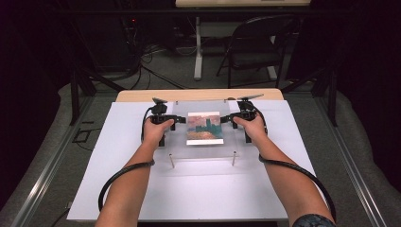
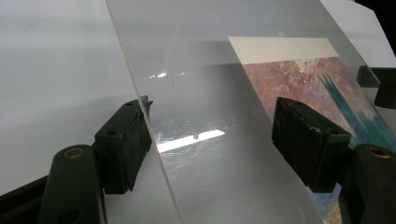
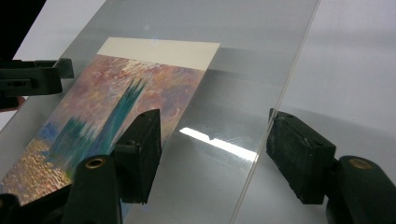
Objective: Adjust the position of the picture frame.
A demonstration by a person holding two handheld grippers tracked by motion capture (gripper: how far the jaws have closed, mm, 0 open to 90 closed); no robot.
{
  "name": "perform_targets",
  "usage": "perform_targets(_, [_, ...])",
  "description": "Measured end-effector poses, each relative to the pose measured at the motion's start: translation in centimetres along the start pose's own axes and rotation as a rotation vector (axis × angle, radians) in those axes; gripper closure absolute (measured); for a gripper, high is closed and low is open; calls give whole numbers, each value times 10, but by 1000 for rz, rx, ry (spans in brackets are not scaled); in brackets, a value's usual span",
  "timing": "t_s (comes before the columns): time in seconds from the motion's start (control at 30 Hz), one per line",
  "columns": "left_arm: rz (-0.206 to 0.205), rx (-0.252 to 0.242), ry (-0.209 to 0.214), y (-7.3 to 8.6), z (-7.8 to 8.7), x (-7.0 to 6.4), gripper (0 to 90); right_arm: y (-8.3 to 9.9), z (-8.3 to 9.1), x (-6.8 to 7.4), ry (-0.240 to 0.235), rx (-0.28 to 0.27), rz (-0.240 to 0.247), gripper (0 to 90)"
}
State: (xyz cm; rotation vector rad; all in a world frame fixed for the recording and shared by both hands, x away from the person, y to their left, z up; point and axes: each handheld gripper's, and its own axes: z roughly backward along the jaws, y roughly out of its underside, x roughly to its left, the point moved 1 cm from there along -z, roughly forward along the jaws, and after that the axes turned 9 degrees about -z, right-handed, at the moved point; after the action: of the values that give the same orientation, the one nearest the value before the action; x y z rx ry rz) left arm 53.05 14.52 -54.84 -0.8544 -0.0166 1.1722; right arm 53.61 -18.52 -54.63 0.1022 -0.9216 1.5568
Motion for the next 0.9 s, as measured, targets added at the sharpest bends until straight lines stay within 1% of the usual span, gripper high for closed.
perform_targets(0.03, [-1, -1, 1, 0, 0, 0, 285, 0, 1, 1, 5, 3, -11, 356])
perform_targets(0.17, [-3, -7, 6, 1, 0, 0, 288, 1, 1, 1, 5, -3, -12, 356])
perform_targets(0.2, [0, -8, 9, 1, 0, 1, 290, 1, 1, 1, 2, -10, -9, 357])
perform_targets(0.37, [3, -11, 12, 0, 2, 1, 313, 0, 3, 1, 2, 2, 2, 358])
perform_targets(0.53, [0, -17, 17, -1, 7, 1, 332, 0, 5, 3, 0, -13, 14, 362])
perform_targets(0.67, [-7, -28, 16, -2, 10, -1, 342, -1, 9, 5, 3, -17, 18, 375])
perform_targets(0.73, [-14, -35, 16, -3, 12, -2, 349, -1, 11, 6, 1, -27, 16, 387])
perform_targets(0.8, [-14, -34, 17, -4, 14, -3, 354, -1, 14, 7, 3, -28, 19, 389])
perform_targets(0.87, [-23, -43, 10, -5, 16, -5, 360, -1, 16, 9, 4, -33, 26, 391])
perform_targets(0.9, [-26, -38, 12, -5, 17, -5, 361, 0, 17, 10, 3, -42, 24, 395])
